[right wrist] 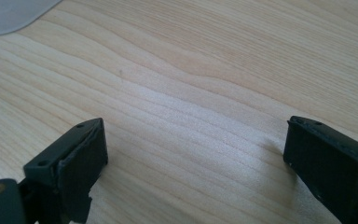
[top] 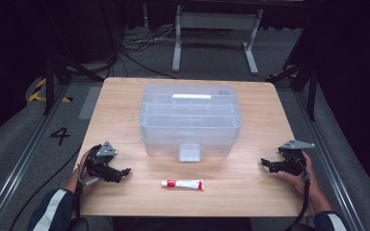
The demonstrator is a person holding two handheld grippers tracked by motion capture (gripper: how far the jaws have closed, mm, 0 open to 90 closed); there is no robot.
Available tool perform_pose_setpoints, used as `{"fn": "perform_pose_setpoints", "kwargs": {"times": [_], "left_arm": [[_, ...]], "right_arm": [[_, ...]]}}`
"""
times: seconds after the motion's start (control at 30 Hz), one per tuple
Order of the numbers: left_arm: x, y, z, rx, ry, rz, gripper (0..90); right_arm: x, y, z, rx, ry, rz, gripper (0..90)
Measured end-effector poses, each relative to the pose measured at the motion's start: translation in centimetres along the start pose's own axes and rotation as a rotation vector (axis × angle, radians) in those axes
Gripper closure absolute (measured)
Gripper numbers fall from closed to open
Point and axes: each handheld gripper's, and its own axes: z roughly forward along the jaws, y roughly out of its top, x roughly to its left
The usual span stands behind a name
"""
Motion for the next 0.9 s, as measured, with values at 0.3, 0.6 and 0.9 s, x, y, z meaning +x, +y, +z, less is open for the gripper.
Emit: {"fn": "perform_pose_setpoints", "kwargs": {"times": [0.3,0.6,0.9], "left_arm": [[0.2,-0.1,-0.1,0.002,-0.023,0.018,0.0],[0.2,-0.1,-0.1,0.001,-0.021,0.018,0.1],[0.2,-0.1,-0.1,0.0,-0.024,0.014,0.1]], "right_arm": [[-0.2,-0.1,-0.1,-0.004,0.016,-0.005,7.3],[-0.3,0.0,-0.5,-0.009,0.011,-0.008,17.7],[-0.3,0.7,-2.7,-0.083,0.016,-0.007,19.7]]}}
